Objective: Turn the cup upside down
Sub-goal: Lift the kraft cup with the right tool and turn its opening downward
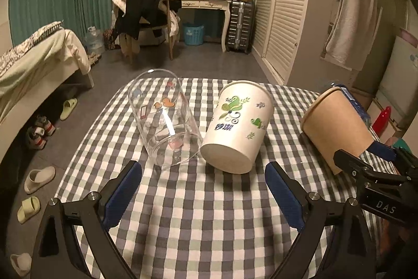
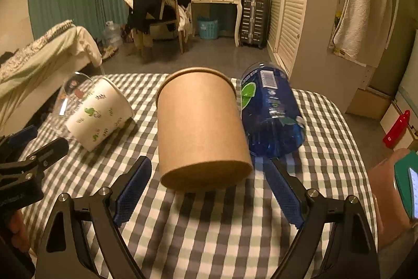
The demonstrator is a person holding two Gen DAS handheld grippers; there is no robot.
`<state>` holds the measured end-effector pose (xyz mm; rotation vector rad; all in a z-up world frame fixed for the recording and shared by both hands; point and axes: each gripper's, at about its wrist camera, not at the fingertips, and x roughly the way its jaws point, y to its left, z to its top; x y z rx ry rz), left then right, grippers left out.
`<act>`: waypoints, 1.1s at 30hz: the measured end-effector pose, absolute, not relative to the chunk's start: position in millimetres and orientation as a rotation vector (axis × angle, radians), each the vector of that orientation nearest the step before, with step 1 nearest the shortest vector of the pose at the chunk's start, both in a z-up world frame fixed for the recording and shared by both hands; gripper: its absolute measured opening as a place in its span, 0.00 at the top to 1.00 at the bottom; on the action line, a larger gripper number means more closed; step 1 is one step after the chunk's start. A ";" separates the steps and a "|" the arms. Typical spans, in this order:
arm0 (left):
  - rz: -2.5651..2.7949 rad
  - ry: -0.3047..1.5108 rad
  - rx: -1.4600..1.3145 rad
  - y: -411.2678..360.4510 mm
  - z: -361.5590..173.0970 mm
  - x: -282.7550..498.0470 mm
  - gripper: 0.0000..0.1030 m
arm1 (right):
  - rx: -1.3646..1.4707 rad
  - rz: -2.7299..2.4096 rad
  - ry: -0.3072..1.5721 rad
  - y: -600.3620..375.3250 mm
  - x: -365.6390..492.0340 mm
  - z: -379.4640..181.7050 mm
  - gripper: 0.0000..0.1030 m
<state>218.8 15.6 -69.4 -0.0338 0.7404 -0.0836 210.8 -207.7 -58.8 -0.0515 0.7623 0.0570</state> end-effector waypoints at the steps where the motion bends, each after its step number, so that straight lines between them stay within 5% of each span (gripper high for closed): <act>1: -0.083 0.744 -0.036 16.4 -70.2 220.2 0.05 | -0.050 0.059 0.765 -206.4 214.1 -59.0 0.14; 5: -0.081 0.748 -0.039 20.4 -71.5 221.7 0.05 | -0.063 0.056 0.769 -198.3 218.8 -61.4 0.15; 7: -0.084 0.751 -0.040 22.4 -72.1 220.7 0.05 | -0.073 0.048 0.762 -195.9 217.4 -60.4 0.26; 20: -0.131 0.718 -0.061 29.3 -52.6 186.5 0.05 | -0.160 0.088 0.765 -184.6 163.3 -20.7 0.27; 33: -0.163 0.728 -0.087 42.6 -50.9 169.2 0.05 | -0.746 0.246 1.236 -136.0 127.5 2.8 0.27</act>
